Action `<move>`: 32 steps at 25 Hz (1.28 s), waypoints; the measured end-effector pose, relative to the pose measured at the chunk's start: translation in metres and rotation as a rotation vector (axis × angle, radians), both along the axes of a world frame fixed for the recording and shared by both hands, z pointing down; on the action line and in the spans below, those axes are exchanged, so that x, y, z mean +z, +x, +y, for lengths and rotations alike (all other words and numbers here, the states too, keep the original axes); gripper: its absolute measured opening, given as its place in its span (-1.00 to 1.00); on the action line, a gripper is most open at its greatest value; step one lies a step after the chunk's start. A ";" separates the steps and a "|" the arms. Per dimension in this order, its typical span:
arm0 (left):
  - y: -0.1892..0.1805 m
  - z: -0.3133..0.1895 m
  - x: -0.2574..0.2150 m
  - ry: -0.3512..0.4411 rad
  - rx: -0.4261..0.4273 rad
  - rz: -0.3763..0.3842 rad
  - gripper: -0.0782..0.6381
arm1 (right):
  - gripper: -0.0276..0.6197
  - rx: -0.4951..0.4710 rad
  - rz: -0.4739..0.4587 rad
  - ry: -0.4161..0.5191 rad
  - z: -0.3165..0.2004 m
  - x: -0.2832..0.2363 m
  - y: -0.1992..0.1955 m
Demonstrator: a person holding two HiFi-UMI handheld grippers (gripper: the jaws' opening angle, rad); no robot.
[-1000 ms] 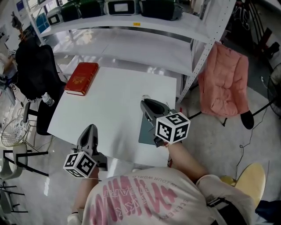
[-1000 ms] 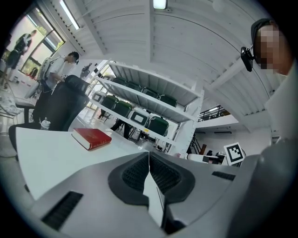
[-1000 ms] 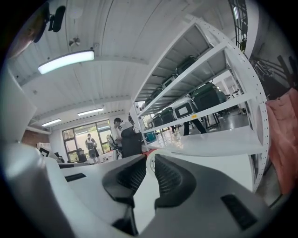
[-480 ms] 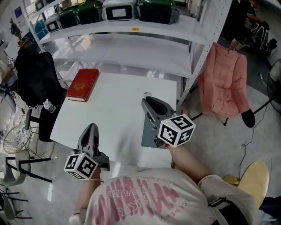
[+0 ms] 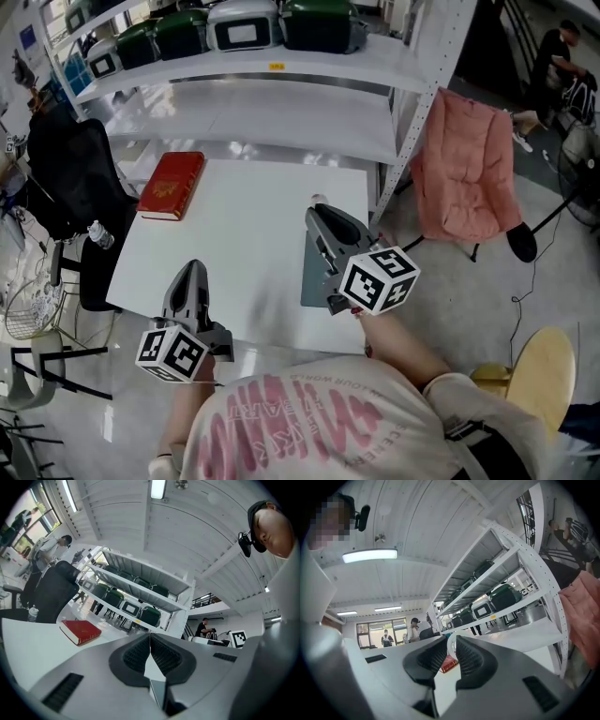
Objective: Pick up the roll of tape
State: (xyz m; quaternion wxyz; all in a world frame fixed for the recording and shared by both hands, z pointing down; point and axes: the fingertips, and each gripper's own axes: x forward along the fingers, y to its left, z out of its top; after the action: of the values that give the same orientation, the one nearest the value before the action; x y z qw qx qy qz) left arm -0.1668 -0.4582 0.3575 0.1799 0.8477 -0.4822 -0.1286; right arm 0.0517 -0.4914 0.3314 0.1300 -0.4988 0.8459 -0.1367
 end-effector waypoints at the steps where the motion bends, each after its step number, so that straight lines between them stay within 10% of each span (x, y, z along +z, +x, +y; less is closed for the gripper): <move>1: -0.001 0.002 -0.002 0.001 0.007 0.001 -0.71 | -0.69 0.008 0.002 0.003 0.003 -0.002 -0.001; 32: -0.063 0.056 -0.045 0.062 0.099 0.050 -0.71 | -0.68 0.052 0.011 0.020 0.080 -0.035 -0.082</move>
State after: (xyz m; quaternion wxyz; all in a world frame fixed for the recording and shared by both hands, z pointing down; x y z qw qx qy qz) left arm -0.2298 -0.4018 0.3127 0.1717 0.8723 -0.4308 -0.1552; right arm -0.0304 -0.4118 0.2967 0.1339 -0.5201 0.8347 -0.1222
